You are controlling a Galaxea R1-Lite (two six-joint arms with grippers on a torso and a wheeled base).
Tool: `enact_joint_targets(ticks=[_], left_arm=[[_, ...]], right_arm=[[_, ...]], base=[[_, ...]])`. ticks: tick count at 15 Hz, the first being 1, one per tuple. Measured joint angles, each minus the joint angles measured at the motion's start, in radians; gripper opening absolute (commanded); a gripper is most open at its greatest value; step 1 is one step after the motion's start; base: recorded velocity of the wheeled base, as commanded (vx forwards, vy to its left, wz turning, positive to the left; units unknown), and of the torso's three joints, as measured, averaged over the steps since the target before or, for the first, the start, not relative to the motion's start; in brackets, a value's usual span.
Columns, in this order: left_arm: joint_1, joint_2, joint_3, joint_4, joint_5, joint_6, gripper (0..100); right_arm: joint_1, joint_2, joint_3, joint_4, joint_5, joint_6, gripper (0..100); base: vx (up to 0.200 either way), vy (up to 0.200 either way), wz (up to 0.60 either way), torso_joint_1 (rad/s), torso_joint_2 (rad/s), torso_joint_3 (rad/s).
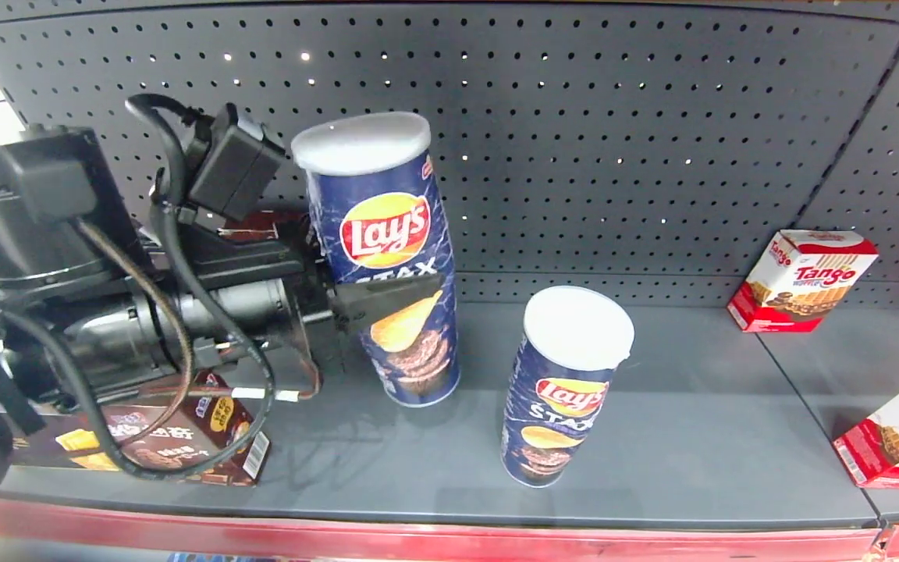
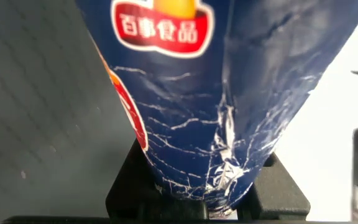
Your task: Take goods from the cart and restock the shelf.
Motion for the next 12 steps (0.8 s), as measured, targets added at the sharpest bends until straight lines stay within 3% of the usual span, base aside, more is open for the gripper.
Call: enact_joint_targets(ticks=[7,12], left_arm=[[0.029,0.209,-0.182,-0.006,0.024,-0.011,0],[0.013,0.346,-0.346,0.005,0.023,0.043,0]], right_arm=[[0.000,0.001,0.000,0.000,0.000,0.000,100],[0.001,0.001,0.000,0.000,0.000,0.000,100]], base=[[0.000,0.000,0.00,0.000,0.00,0.000],[0.000,0.000,0.00,0.000,0.00,0.000]])
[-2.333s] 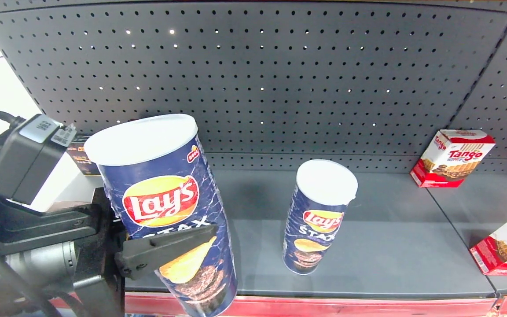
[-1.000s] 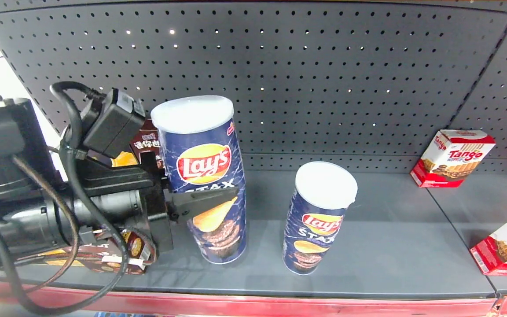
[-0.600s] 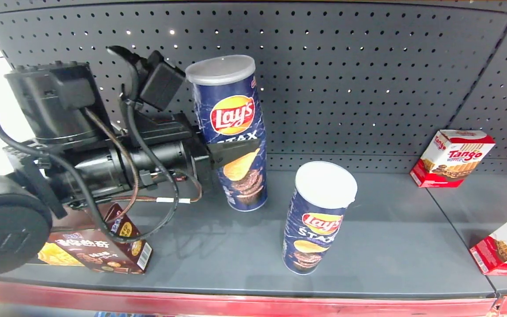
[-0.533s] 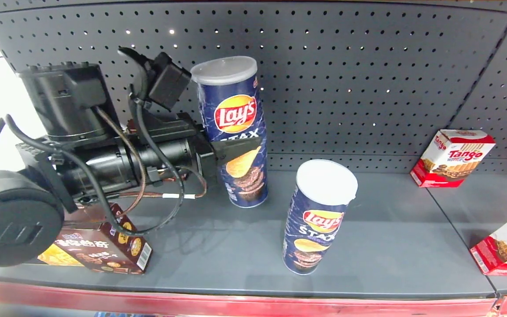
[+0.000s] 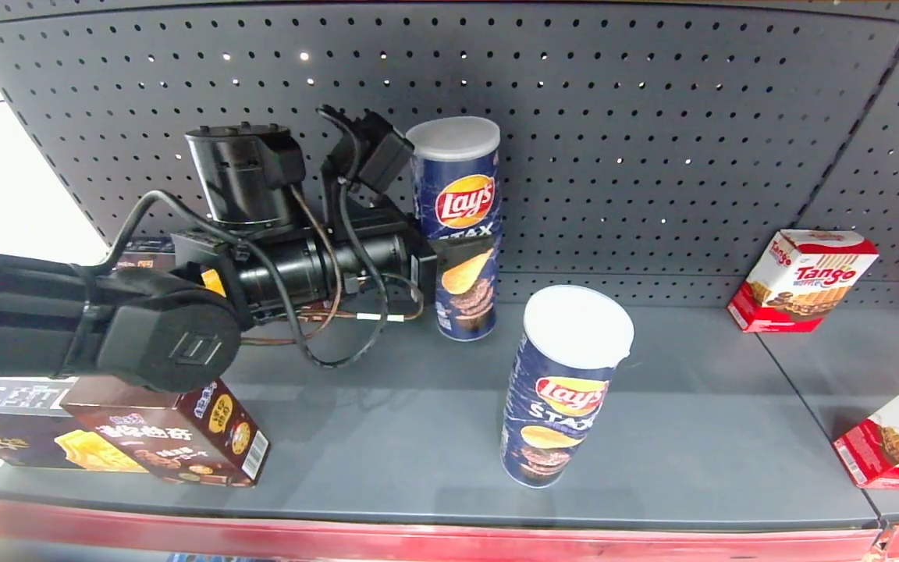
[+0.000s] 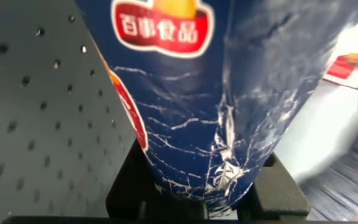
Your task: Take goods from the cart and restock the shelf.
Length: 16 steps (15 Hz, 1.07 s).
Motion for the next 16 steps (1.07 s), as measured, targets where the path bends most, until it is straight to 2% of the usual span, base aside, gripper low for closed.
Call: enact_joint_targets(ticks=[4,16], left_arm=[[-0.002,0.109,-0.090,0.014,0.002,0.024,0],[-0.017,0.262,-0.178,0.004,-0.002,0.029,0]], right_arm=[[0.000,0.000,0.000,0.000,0.000,0.000,100],[-0.001,0.001,0.000,0.000,0.000,0.000,100]], base=[[0.000,0.000,0.00,0.000,0.00,0.000],[0.000,0.000,0.00,0.000,0.00,0.000]])
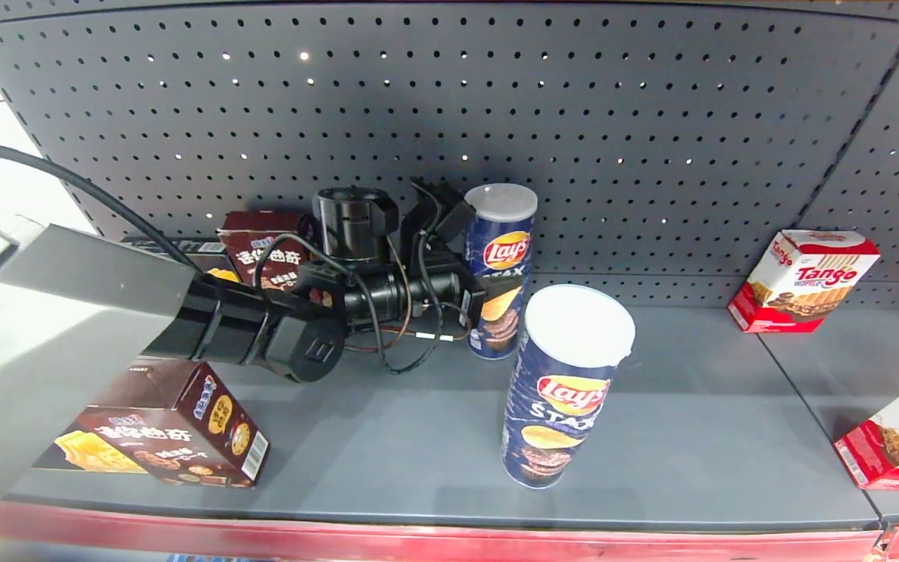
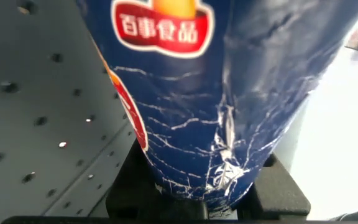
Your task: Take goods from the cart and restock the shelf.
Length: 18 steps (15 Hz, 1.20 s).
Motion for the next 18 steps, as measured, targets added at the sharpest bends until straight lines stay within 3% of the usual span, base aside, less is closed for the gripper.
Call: enact_joint_targets(ticks=[1,2,9,16,17,18], left_arm=[[-0.004,0.004,0.000,-0.004,0.000,0.001,0],[-0.008,0.008,0.001,-0.006,0.000,0.002,100],[-0.005,-0.013,0.026,0.025,0.001,0.000,100],[0.002,-0.156,0.087,0.234,0.026,0.003,100],[0.004,-0.176,0.087,0.274,0.053,0.016,100],[0.010,-0.196,0.091,0.317,0.073,0.059,100]], right_arm=[[0.000,0.000,0.000,0.000,0.000,0.000,100],[0.000,0.000,0.000,0.000,0.000,0.001,100],[0.000,0.001,0.000,0.000,0.000,0.000,100],[0.001,0.001,0.000,0.000,0.000,0.000,100],[0.001,0.001,0.000,0.000,0.000,0.000,100],[0.001,0.001,0.000,0.000,0.000,0.001,100]], base=[[0.000,0.000,0.00,0.000,0.00,0.000],[0.000,0.000,0.00,0.000,0.00,0.000],[0.000,0.000,0.00,0.000,0.00,0.000],[0.000,0.000,0.00,0.000,0.00,0.000],[0.000,0.000,0.00,0.000,0.00,0.000],[0.000,0.000,0.00,0.000,0.00,0.000]])
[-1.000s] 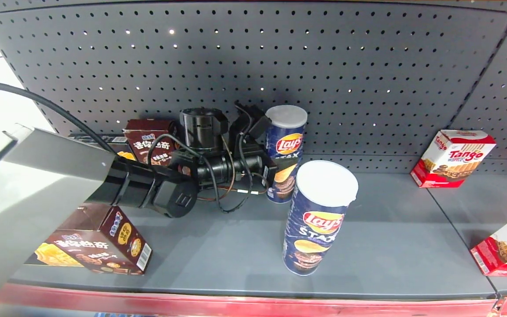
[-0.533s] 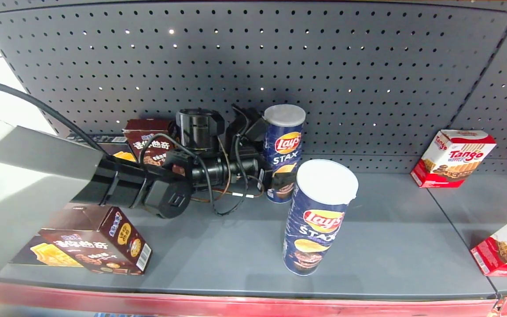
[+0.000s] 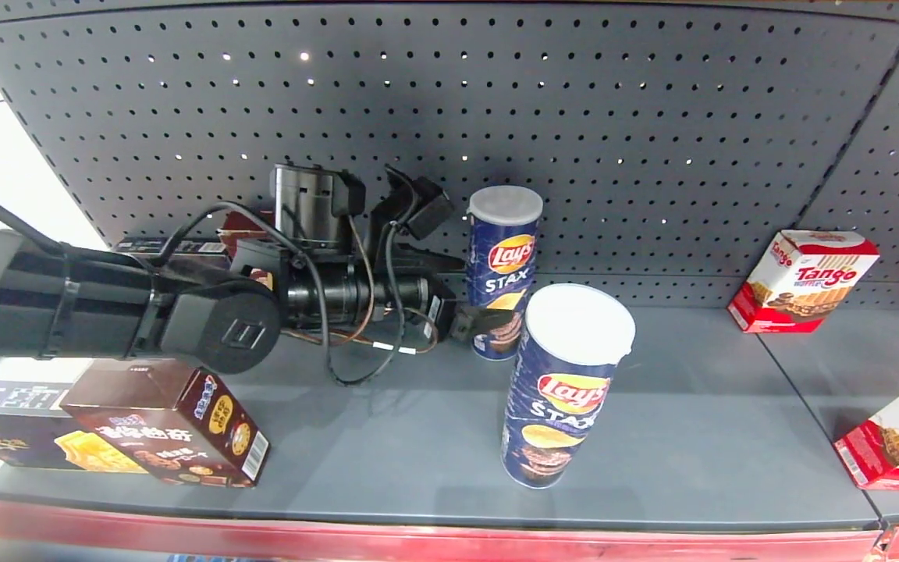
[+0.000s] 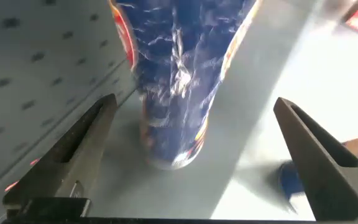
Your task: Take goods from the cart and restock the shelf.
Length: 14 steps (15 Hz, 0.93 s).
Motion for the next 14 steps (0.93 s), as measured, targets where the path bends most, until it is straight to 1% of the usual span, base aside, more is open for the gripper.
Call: enact_joint_targets(ticks=[1,2,3,4,5,6,7,12,14], left_arm=[[0.007,-0.021,0.008,0.034,0.019,0.052,100],[0.013,-0.038,0.022,0.051,0.059,0.104,100],[0.017,-0.052,0.037,0.054,0.094,0.130,100],[0.018,-0.063,0.050,0.053,0.122,0.140,100],[0.018,-0.069,0.056,0.050,0.141,0.141,100],[0.018,-0.074,0.059,0.049,0.146,0.142,100],[0.016,-0.076,0.059,0.048,0.181,0.142,100],[0.008,-0.051,-0.001,0.042,0.277,0.140,100],[0.007,-0.029,-0.032,0.039,0.293,0.139,100]], right_arm=[[0.000,0.000,0.000,0.000,0.000,-0.001,100],[0.000,0.000,0.000,0.000,0.000,-0.001,100],[0.000,0.000,0.000,0.000,0.000,0.000,100],[0.000,0.000,0.000,0.000,0.000,0.000,100],[0.000,0.000,0.000,0.000,0.000,-0.001,100],[-0.001,0.000,0.000,0.000,0.000,-0.001,100],[-0.001,0.000,0.000,0.000,0.000,0.000,100],[0.000,0.000,0.000,0.000,0.000,-0.001,100],[0.000,0.000,0.000,0.000,0.000,0.000,100]], base=[[0.000,0.000,0.00,0.000,0.00,0.000],[0.000,0.000,0.00,0.000,0.00,0.000],[0.000,0.000,0.00,0.000,0.00,0.000],[0.000,0.000,0.00,0.000,0.00,0.000],[0.000,0.000,0.00,0.000,0.00,0.000],[0.000,0.000,0.00,0.000,0.00,0.000],[0.000,0.000,0.00,0.000,0.00,0.000],[0.000,0.000,0.00,0.000,0.00,0.000],[0.000,0.000,0.00,0.000,0.00,0.000]])
